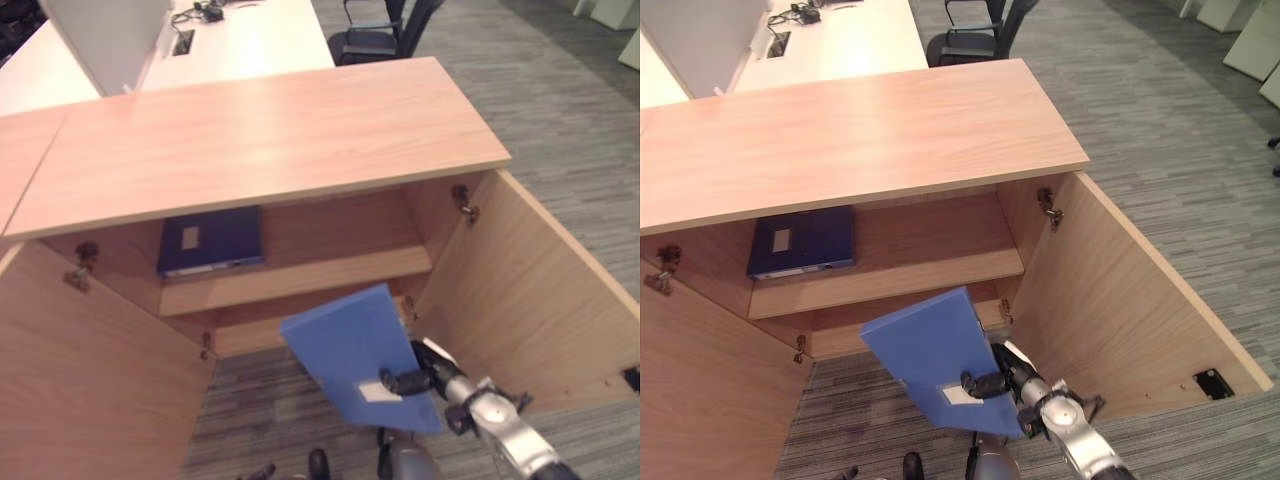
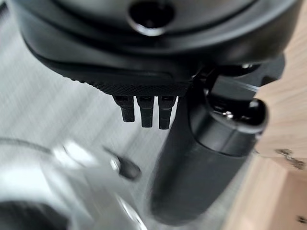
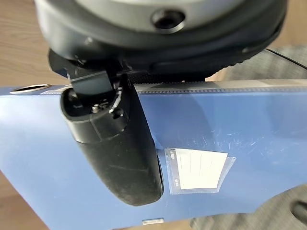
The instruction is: Put the empty folder in the office cabinet
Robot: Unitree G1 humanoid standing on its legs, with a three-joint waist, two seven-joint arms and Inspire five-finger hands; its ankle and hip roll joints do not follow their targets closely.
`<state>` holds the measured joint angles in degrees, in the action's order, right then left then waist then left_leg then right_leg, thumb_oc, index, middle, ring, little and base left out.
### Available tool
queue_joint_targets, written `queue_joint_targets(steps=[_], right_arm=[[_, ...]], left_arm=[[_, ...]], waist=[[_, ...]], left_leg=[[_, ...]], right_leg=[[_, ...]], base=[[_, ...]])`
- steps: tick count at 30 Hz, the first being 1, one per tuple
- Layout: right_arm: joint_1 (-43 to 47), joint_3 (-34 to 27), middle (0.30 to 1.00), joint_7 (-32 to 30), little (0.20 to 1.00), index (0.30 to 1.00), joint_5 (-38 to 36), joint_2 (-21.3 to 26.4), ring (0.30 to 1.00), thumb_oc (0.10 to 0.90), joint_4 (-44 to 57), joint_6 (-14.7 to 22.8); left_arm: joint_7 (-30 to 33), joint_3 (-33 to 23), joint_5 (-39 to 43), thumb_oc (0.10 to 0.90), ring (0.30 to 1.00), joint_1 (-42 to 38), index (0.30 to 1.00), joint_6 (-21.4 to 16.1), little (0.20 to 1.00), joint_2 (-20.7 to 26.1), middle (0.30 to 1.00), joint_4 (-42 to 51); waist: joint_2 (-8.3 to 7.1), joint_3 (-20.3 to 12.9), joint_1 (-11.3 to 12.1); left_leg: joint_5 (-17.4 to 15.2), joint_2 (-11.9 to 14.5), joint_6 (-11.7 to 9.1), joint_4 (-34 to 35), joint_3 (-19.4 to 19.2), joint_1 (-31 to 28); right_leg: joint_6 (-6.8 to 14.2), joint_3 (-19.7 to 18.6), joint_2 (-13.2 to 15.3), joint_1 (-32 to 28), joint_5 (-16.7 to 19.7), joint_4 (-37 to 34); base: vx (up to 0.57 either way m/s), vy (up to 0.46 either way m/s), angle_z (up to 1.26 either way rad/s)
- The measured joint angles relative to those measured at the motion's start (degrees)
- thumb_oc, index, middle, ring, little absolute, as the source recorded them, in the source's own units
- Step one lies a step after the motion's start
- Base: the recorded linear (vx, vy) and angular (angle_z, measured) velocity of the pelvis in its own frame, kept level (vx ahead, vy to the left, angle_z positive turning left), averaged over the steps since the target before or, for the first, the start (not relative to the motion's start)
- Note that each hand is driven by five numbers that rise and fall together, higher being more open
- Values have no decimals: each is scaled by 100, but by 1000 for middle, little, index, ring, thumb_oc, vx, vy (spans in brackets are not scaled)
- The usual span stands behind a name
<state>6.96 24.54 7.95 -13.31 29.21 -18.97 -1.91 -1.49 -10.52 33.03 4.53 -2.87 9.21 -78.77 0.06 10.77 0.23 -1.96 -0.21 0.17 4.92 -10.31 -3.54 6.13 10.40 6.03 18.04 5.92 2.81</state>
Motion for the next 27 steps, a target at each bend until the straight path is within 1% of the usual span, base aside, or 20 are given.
queue_joint_targets(steps=[1, 2, 3, 4, 6, 7, 8, 10, 11, 12, 13, 14, 15, 17, 18, 19, 20, 23, 24, 27], right_arm=[[88, 4, 300, 9, 300, 300, -53, 92, 300, 400, 29, 20], [228, 15, 300, -25, 300, 300, -156, 219, 300, 400, 21, 36], [338, 44, 300, -61, 300, 300, -190, 289, 300, 400, 17, 38], [439, 55, 300, -92, 300, 300, -224, 354, 300, 400, -1, 37], [647, 104, 300, -107, 300, 300, -262, 500, 300, 400, -96, 36], [775, 183, 300, -121, 300, 300, -259, 525, 300, 400, -196, 28], [902, 311, 300, -216, 300, 300, -259, 532, 300, 400, -343, 35], [927, 368, 300, -299, 300, 300, -261, 487, 300, 400, -434, 35], [929, 439, 300, -314, 300, 300, -250, 475, 300, 400, -435, 35], [926, 446, 300, -321, 300, 300, -251, 419, 300, 400, -471, 33], [948, 539, 300, -318, 300, 300, -250, 315, 300, 400, -500, 33], [977, 631, 300, -323, 300, 300, -253, 270, 300, 400, -501, 33], [1042, 764, 300, -288, 300, 300, -252, 210, 300, 400, -494, 55], [1114, 856, 300, -304, 300, 300, -261, 169, 300, 400, -482, 66], [1128, 855, 300, -314, 300, 300, -261, 157, 300, 400, -479, 66], [1158, 818, 300, -346, 300, 300, -333, 147, 300, 400, -456, 72], [1160, 789, 300, -348, 300, 300, -389, 154, 300, 400, -453, 72], [1172, 800, 300, -314, 300, 300, -900, 106, 300, 400, -445, 73], [1173, 801, 300, -252, 300, 300, -1194, 55, 300, 400, -444, 77], [1154, 850, 300, -139, 300, 300, -1649, 29, 300, 400, -354, 168]], left_arm=[[29, 48, -114, 800, 900, 25, 900, 60, 900, 28, 900, 2], [74, 230, -379, 800, 900, 43, 900, 116, 900, 31, 900, -20], [94, 493, -522, 800, 900, -49, 900, 164, 900, 59, 900, -22], [105, 600, -632, 800, 900, -99, 900, 182, 900, 87, 900, -22], [104, 642, -774, 800, 900, -339, 900, 202, 900, 104, 900, 71], [98, 646, -825, 800, 900, -410, 900, 195, 900, 106, 900, 98], [159, 924, -935, 800, 900, -607, 900, 169, 900, 164, 900, 102], [213, 1064, -1072, 800, 900, -766, 900, 151, 900, 194, 900, 224], [209, 1145, -1142, 800, 900, -930, 900, 130, 900, 186, 900, 365], [220, 1221, -1146, 800, 900, -1055, 900, 110, 900, 175, 900, 421], [220, 1316, -1154, 800, 900, -1233, 900, 78, 900, 142, 900, 527], [226, 1369, -1201, 800, 900, -1291, 900, 44, 900, 129, 900, 536], [224, 1390, -1324, 800, 900, -1304, 900, 35, 900, 83, 900, 601], [227, 1436, -1404, 800, 900, -1330, 900, 29, 900, 44, 900, 650], [227, 1436, -1422, 800, 900, -1332, 900, 30, 900, 40, 900, 665], [262, 1428, -1548, 800, 900, -1357, 900, 27, 900, 47, 900, 651], [264, 1332, -1525, 800, 900, -1410, 900, 39, 900, 47, 900, 670], [362, 1248, -1543, 800, 900, -1541, 900, -25, 900, 128, 900, 691], [378, 1248, -1553, 800, 900, -1535, 900, -82, 900, 181, 900, 693], [395, 1251, -1657, 800, 900, -1505, 900, -133, 900, 110, 900, 745]], waist=[[47, -5, -8], [154, -25, -7], [183, -46, -35], [204, -57, -43], [203, -56, 32], [204, -56, 4], [205, -46, -24], [198, -38, -41], [157, 8, -48], [89, 60, -60], [-63, 161, 7], [-115, 198, 0], [-156, 252, -4], [-190, 382, -19], [-200, 421, -11], [-207, 584, -17], [-221, 654, 12], [-227, 806, 188], [-196, 841, 222], [-34, 889, 285]], left_leg=[[-16, 63, -14, 0, 77, 13], [-84, 233, -124, -2, 162, 92], [-103, 318, -161, -7, 248, 205], [-95, 359, -194, -8, 348, 291], [-62, 451, -236, -28, 503, 423], [-58, 504, -241, -27, 517, 434], [41, 611, -387, -98, 621, 465], [104, 685, -489, -173, 644, 494], [138, 702, -632, -418, 670, 622], [112, 715, -696, -728, 707, 786], [108, 682, -714, -1285, 755, 990], [75, 686, -743, -1545, 758, 1085], [59, 713, -749, -1842, 740, 1166], [22, 705, -801, -1951, 740, 1253], [28, 694, -803, -1860, 729, 1252], [24, 678, -808, -1588, 735, 1409], [52, 654, -813, -1408, 735, 1468], [270, 525, -856, -757, 777, 1898], [482, 475, -840, -508, 801, 2013], [825, 496, -677, -439, 761, 2011]], right_leg=[[-75, 9, -75, 3, 94, -11], [-210, 19, -242, 68, 146, 41], [-298, 56, -319, 163, 112, 86], [-329, 136, -365, 250, 92, 96], [-571, 206, -503, 373, 115, 140], [-681, 285, -544, 369, 77, 142], [-842, 416, -588, 346, -112, 226], [-901, 476, -634, 310, -240, 265], [-885, 559, -633, 235, -300, 193], [-872, 581, -600, 173, -292, 142], [-886, 587, -584, 20, -294, 40], [-912, 595, -584, -67, -268, -33], [-1003, 601, -600, -152, -233, -74], [-1152, 596, -584, -305, -275, -218], [-1184, 606, -587, -335, -236, -273], [-1187, 587, -578, -436, -253, -398], [-1188, 623, -573, -463, -203, -456], [-1114, 566, -586, -573, -158, -657], [-1097, 552, -606, -651, -128, -708], [-1112, 368, -707, -823, -105, -695]], base=[[311, -213, 6], [190, -152, 19], [184, -149, 29], [74, -57, 27], [161, -143, 13], [237, -226, 18], [153, -166, 30], [131, -163, 31], [87, -162, 37], [106, -212, 39], [63, -151, 25], [110, -122, 7], [91, -71, 0], [65, -11, 1], [55, 6, 15], [49, 4, 18], [56, 20, 22], [69, 72, -9], [53, 79, -35], [41, 160, -49]])
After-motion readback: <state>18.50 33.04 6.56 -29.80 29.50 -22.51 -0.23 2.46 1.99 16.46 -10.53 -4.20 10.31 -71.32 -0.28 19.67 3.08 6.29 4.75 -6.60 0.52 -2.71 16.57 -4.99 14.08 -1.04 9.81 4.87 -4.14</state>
